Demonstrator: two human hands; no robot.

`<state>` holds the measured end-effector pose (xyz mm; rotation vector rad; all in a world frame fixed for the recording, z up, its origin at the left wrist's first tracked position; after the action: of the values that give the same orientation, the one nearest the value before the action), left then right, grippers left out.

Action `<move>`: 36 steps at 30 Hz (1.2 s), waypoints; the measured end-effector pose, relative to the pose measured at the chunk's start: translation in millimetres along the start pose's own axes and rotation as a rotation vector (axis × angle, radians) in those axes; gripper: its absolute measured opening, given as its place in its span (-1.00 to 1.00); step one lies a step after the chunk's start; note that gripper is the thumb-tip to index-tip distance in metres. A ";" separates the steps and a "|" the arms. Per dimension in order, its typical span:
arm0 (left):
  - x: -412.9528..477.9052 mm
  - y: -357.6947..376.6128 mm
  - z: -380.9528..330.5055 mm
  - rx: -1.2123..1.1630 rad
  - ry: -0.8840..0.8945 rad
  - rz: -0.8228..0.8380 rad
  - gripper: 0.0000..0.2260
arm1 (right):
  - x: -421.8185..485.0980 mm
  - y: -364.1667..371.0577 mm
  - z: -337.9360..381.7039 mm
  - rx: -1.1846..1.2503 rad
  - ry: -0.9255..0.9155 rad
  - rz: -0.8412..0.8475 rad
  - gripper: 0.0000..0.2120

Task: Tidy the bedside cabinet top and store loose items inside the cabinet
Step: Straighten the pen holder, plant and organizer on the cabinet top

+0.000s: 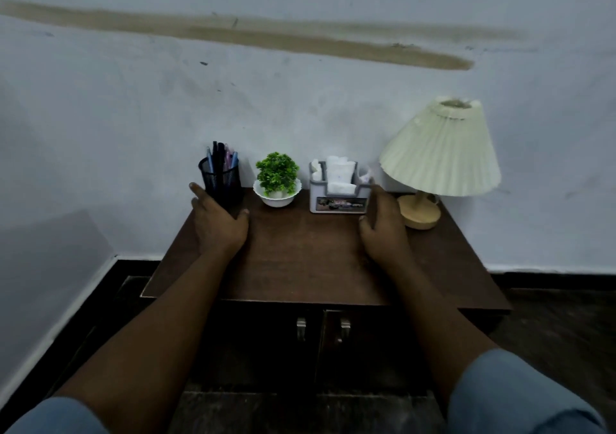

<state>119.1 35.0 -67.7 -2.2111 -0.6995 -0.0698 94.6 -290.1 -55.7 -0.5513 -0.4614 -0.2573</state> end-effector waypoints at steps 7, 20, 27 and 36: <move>-114.0 26.6 -77.1 0.275 0.316 0.181 -0.26 | -33.2 -72.1 -26.5 -0.622 0.205 0.024 -0.63; -155.5 118.9 -167.0 0.352 0.832 0.556 -0.30 | -1.1 -81.5 -62.8 -0.444 0.323 -0.010 -0.23; -145.7 141.8 -167.8 0.498 0.889 0.605 -0.21 | 14.5 -74.6 -84.8 -0.512 0.309 0.064 -0.33; -145.2 141.1 -165.6 0.508 0.880 0.615 -0.22 | 11.6 -76.3 -87.1 -0.473 0.297 0.041 -0.28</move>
<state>96.1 -224.5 -90.4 -1.5758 0.4135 -0.4592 108.2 -402.6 -82.0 -0.9664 -0.0955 -0.4065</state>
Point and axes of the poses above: each hand's wrist, its own x-axis towards the middle knuckle, its own y-axis out of the palm, z = x × y, the point moved 3 cm from there along x, towards the middle knuckle, and after that the axes turned 8 degrees about x, right-handed, at the moved point
